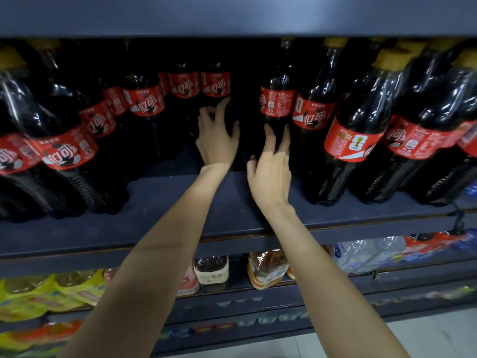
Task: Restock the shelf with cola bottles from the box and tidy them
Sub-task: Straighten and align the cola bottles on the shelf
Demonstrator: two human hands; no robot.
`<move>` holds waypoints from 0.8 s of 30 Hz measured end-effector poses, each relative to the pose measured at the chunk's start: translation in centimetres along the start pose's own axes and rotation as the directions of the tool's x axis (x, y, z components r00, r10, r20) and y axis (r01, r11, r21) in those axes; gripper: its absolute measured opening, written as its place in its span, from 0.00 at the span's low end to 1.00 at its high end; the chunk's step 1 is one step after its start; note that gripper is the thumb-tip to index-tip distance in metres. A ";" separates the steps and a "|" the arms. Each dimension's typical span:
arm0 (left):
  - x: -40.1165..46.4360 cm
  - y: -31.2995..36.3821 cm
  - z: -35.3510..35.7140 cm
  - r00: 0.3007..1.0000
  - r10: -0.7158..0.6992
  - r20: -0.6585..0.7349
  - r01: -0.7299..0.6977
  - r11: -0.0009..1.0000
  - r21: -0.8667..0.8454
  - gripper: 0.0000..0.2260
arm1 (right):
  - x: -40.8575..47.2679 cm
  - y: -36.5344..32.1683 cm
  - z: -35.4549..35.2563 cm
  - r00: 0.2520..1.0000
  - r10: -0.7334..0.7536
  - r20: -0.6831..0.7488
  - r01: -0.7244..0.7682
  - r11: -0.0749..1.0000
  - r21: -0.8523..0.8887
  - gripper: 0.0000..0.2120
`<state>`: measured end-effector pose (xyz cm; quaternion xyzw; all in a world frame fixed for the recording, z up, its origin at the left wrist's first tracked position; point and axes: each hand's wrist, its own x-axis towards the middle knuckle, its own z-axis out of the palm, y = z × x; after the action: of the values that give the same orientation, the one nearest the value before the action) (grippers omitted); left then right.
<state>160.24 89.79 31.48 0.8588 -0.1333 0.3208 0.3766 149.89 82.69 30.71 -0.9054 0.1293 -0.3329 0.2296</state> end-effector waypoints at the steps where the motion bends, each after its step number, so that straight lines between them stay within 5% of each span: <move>1: -0.3 0.7 -0.2 1.000 -0.008 0.018 0.011 0.992 -0.129 0.21 | 0.1 0.0 -0.2 1.000 0.011 -0.008 -0.011 1.000 0.006 0.32; 5: -0.4 4.2 -0.9 0.919 0.039 0.393 0.221 0.773 -0.594 0.28 | 0.1 0.3 -1.8 0.999 0.039 -0.038 -0.040 0.999 -0.022 0.31; 10: 0.7 5.2 -1.4 0.796 0.123 0.593 0.331 0.732 -0.596 0.37 | -0.9 0.3 -4.4 0.968 -0.051 -0.247 0.061 0.998 0.035 0.19; 13: 0.5 5.1 -1.7 0.811 0.073 0.581 0.321 0.774 -0.545 0.36 | -3.4 0.7 -6.7 0.892 -0.097 -0.442 0.127 0.991 0.039 0.12; 17: -0.1 4.5 -2.3 0.898 0.003 0.441 0.229 0.851 -0.473 0.36 | -5.7 2.2 -8.1 0.785 0.079 -0.615 -0.033 0.996 0.086 0.17; 21: -1.8 3.4 -3.6 0.943 -0.040 0.329 0.193 0.874 -0.447 0.36 | -4.7 2.3 -8.4 0.853 0.321 -0.411 -0.175 0.918 0.355 0.37; 24: -3.4 2.1 -5.7 0.963 -0.087 0.257 0.196 0.877 -0.439 0.37 | -4.1 2.6 -8.6 0.865 0.386 -0.321 -0.230 0.873 0.429 0.38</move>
<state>154.14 92.46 33.38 0.7835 -0.1846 0.1503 0.5740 140.91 79.19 32.93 -0.7241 0.2525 -0.4861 0.4191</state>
